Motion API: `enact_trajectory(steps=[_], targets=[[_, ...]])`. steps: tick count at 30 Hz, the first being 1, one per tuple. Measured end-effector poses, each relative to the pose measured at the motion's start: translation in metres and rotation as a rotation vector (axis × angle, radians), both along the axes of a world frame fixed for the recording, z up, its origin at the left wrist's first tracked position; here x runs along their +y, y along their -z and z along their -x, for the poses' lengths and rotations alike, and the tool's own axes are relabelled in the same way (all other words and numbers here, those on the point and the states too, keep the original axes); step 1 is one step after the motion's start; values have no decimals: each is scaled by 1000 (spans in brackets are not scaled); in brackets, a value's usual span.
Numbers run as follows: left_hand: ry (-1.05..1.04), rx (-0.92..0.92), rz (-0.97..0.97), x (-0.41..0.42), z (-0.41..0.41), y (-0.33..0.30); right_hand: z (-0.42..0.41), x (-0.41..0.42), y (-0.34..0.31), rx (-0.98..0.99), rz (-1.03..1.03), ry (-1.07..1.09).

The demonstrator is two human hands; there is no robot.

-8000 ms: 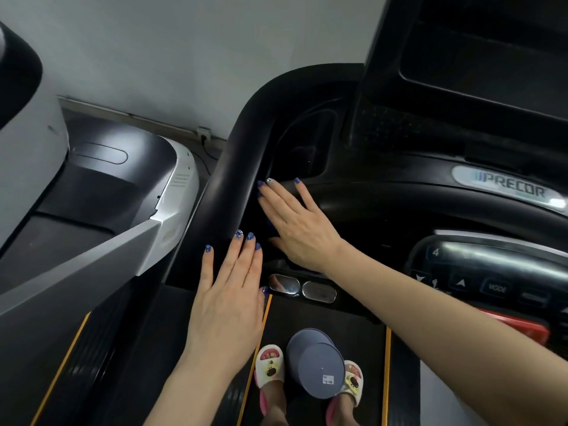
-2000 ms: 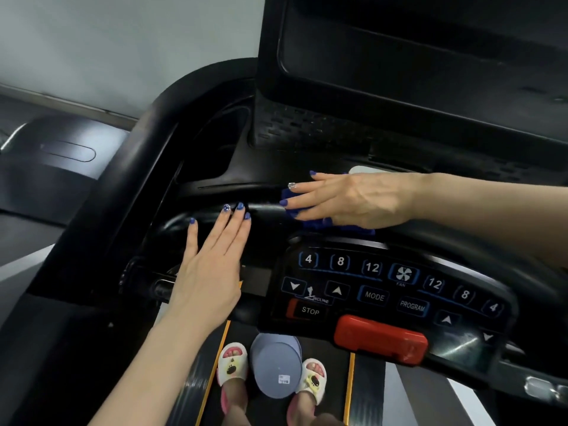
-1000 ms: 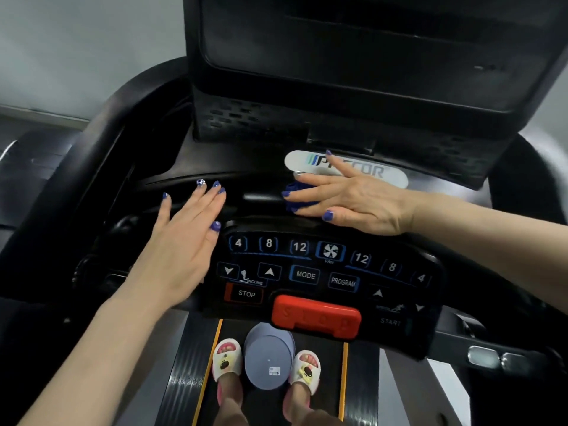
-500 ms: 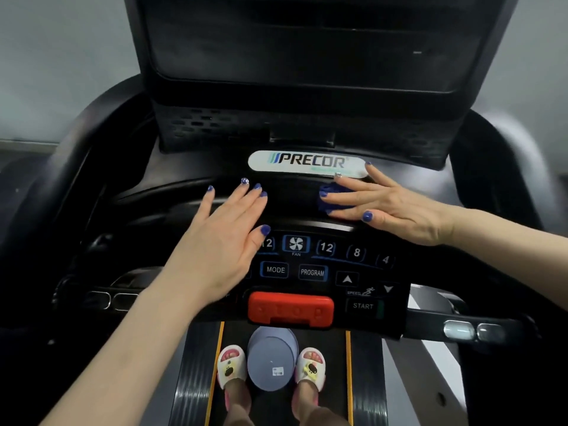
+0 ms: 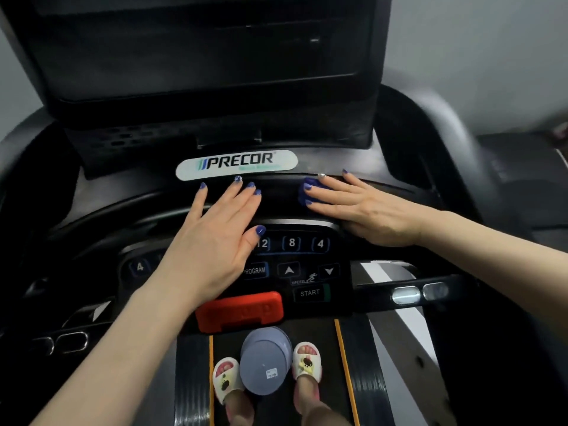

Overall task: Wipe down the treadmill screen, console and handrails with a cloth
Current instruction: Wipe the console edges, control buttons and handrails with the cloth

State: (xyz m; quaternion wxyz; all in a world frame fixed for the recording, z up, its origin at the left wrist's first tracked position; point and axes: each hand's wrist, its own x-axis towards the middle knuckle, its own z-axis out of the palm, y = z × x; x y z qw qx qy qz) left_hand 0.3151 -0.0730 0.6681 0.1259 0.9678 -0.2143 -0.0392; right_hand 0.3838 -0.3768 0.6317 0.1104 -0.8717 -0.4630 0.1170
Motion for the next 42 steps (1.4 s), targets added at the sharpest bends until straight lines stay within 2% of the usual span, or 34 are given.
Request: enact_trajectory(steps=[9,15,21,26,31,35,39,42], targets=[[73,35,-56,-29,-8,-2,20,-4,28,-292,-24,186],[77,46,-67,-32,-10,-4,32,-1,43,-367,-59,299],[92,27,-100,-37,-9,-3,44,-1,47,-322,-140,459],[121,35,-95,-44,-10,-4,50,-26,48,-352,-76,503],[152,6,-85,-57,-8,-2,55,-16,53,-280,-178,629],[201,3,-83,-74,-11,0,58,-34,57,-307,-59,626],[215,-15,-113,-78,-12,1,65,-63,58,-153,-71,776],[224,-25,-125,-77,-12,2,70,-71,59,-131,-107,828]])
